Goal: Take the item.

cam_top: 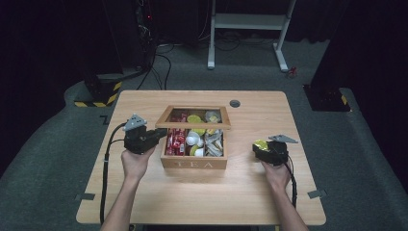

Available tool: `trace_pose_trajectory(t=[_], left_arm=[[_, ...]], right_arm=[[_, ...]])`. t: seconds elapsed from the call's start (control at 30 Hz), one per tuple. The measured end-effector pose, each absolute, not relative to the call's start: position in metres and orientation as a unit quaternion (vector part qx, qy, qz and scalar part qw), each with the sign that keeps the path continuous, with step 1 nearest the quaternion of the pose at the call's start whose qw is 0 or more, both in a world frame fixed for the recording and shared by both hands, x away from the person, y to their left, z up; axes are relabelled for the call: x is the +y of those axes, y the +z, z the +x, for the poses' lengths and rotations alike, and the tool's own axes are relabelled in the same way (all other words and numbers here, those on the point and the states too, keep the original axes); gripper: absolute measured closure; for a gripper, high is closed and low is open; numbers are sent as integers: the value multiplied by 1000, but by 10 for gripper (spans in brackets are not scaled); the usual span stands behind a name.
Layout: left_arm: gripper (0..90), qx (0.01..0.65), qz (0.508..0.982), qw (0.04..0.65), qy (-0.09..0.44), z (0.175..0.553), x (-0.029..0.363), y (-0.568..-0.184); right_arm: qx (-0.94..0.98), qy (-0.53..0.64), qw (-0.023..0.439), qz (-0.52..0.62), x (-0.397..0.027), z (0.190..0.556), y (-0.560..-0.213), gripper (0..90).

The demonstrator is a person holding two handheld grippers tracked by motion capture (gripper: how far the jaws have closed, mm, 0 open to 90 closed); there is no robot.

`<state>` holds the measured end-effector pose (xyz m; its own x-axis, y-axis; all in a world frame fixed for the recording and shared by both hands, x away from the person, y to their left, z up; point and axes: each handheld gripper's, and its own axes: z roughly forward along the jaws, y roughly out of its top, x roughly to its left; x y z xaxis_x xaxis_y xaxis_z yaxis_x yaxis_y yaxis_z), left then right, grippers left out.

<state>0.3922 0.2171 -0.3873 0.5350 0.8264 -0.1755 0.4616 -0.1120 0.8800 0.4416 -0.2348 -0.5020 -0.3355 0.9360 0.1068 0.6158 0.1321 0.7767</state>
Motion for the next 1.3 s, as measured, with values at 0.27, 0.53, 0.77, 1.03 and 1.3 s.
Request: trace_pose_trajectory(t=[0.27,0.53,0.77,1.03,1.3], left_arm=[[834,448,719,500,181,390,218,-389],[845,448,714,508,178,391,219,-392],[842,447,717,503,179,389,216,-392],[831,444,717,507,178,389,216,-393],[828,441,718,509,176,389,217,-393]], right_arm=[[718,384,206,543,-235,442,-506,381],[728,375,202,537,-233,444,-512,381],[732,375,204,531,-234,444,-513,377],[726,386,197,534,-235,442,-514,352],[715,407,209,528,-237,435,-508,192]])
